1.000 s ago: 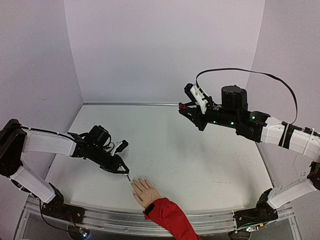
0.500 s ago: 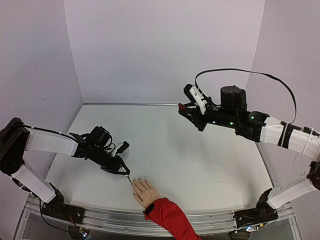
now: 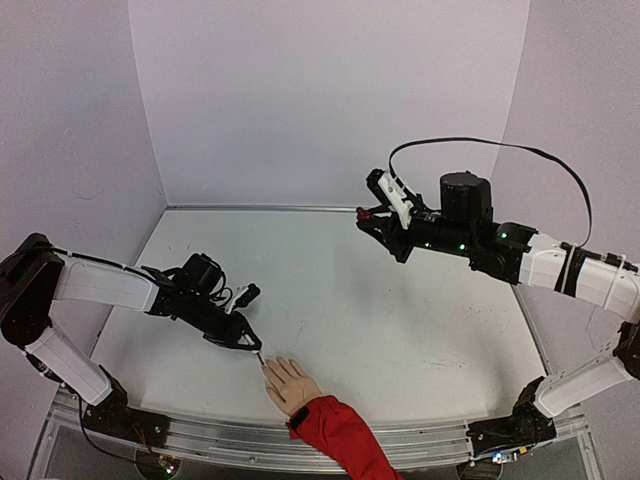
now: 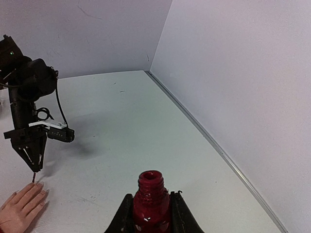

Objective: Paint the nails

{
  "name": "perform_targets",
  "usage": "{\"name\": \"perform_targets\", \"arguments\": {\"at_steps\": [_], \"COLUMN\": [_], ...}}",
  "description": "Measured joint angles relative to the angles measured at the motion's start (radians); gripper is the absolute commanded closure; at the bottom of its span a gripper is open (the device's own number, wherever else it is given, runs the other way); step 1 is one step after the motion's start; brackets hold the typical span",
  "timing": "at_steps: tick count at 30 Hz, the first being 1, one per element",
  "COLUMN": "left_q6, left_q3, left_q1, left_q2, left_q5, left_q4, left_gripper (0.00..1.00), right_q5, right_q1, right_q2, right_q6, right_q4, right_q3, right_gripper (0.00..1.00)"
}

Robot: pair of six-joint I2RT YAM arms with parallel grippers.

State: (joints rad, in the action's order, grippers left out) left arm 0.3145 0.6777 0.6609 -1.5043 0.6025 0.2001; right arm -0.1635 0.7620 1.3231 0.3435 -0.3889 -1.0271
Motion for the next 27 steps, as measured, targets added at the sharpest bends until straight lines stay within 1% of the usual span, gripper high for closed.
{"name": "perform_targets", "arguments": {"at_steps": [27], "left_q6": [0.008], "left_q3": [-0.006], "left_q1": [0.000], "left_q2": [-0.010], "left_q5": [0.007], "left_q4": [-0.003], "left_gripper": [1.00], "right_q5": [0.000], "right_q1": [0.000], "right_q2": [0.005], "right_q6": [0.000], "right_q4": [0.000], "right_q3": [0.000], "right_gripper": [1.00]}}
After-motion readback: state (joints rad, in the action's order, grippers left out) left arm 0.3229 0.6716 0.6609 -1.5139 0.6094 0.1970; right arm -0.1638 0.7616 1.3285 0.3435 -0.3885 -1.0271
